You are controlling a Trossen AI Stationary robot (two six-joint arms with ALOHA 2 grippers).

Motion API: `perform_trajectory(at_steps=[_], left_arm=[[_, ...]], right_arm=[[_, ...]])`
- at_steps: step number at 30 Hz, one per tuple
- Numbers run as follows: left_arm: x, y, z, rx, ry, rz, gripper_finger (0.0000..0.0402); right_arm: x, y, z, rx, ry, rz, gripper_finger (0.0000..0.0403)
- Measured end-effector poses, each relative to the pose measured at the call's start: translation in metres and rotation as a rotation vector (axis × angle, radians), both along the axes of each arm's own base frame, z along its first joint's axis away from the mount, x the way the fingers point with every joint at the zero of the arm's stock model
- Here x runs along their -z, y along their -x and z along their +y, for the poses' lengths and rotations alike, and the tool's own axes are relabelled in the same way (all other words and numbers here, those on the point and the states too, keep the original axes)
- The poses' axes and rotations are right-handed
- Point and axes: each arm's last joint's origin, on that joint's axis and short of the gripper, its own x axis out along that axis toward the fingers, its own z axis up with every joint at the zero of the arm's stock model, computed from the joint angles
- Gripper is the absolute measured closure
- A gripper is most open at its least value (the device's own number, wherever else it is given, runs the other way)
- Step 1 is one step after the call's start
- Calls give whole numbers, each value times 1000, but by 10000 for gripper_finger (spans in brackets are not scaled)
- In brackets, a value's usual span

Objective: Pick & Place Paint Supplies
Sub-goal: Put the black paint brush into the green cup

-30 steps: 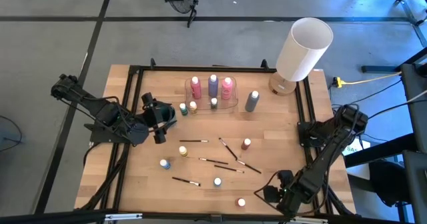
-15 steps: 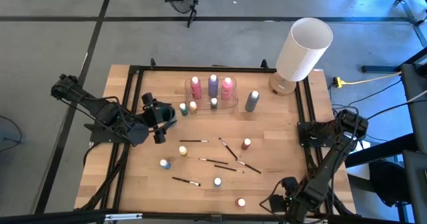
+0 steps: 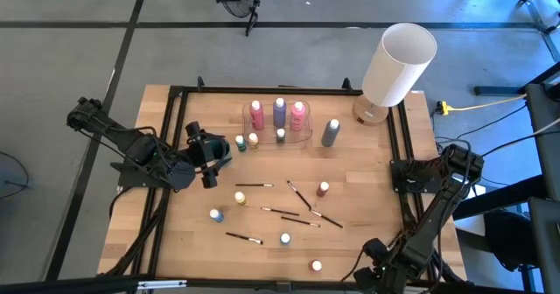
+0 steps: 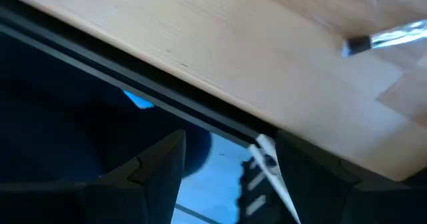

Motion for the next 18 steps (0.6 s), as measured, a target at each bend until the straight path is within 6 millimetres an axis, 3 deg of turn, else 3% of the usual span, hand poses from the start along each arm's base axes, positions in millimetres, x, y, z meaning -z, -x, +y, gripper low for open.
perform_trajectory(at_steps=[14,18], left_arm=[[0,0,0,-16,33,-21,95],[0,0,0,-28,59,-36,96]], right_arm=[[1,-6,-8,-431,38,-85,167],[2,-7,-12,-691,49,-123,167]])
